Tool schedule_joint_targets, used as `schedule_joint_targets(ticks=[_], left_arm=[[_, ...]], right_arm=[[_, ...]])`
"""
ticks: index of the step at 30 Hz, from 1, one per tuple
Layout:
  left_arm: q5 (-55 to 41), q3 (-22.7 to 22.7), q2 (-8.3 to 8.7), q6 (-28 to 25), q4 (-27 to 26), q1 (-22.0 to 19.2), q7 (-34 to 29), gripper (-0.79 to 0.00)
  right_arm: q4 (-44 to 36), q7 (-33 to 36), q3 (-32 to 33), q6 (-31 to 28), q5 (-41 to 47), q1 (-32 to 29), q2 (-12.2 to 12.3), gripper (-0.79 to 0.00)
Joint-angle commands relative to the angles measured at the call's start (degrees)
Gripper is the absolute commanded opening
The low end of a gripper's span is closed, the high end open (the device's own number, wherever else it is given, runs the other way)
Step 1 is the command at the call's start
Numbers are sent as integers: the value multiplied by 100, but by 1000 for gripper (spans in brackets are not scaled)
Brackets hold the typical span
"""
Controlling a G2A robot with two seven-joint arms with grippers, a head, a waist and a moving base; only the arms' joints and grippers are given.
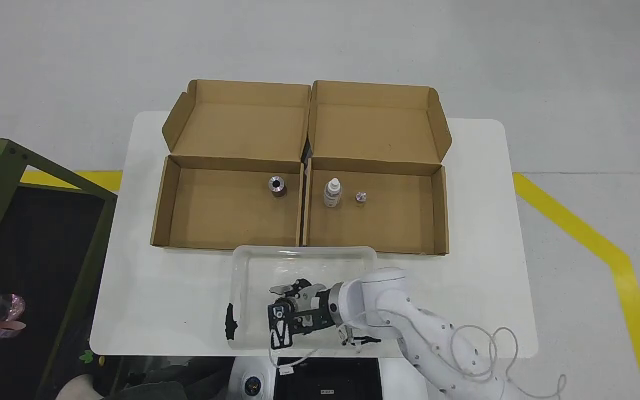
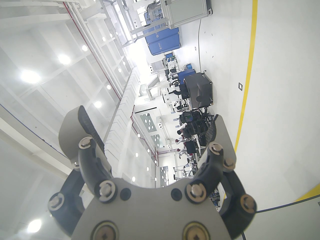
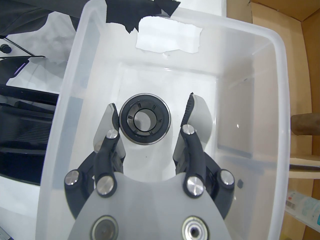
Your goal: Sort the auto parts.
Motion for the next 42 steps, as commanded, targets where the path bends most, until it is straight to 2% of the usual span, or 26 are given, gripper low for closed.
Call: schedule_joint_targets(ticks=[1,7,8,9,12,15,20,22,42], left_arm=[[0,0,0,0,0,0,0,0],[0,0,0,0,0,0,0,0],[0,0,0,0,0,0,0,0],[0,0,0,0,0,0,0,0],[0,0,0,0,0,0,0,0],[0,0,0,0,0,0,0,0],[0,0,0,0,0,0,0,0],[0,0,0,0,0,0,0,0],[0,0,0,0,0,0,0,0]], right_arm=[[81,12,-48,37,28,68,-12,-305],[297,46,-184,75,135,234,-43,-332],[341,40,-207,70,165,258,-48,-348],[390,26,-228,56,208,282,-53,-397],[515,4,-291,53,273,365,-69,-422],[616,-52,-344,62,337,447,-86,-480],[675,-189,-401,66,473,566,-108,-751],[681,-251,-412,50,528,607,-113,-785],[436,-686,-221,124,894,880,-81,-785]])
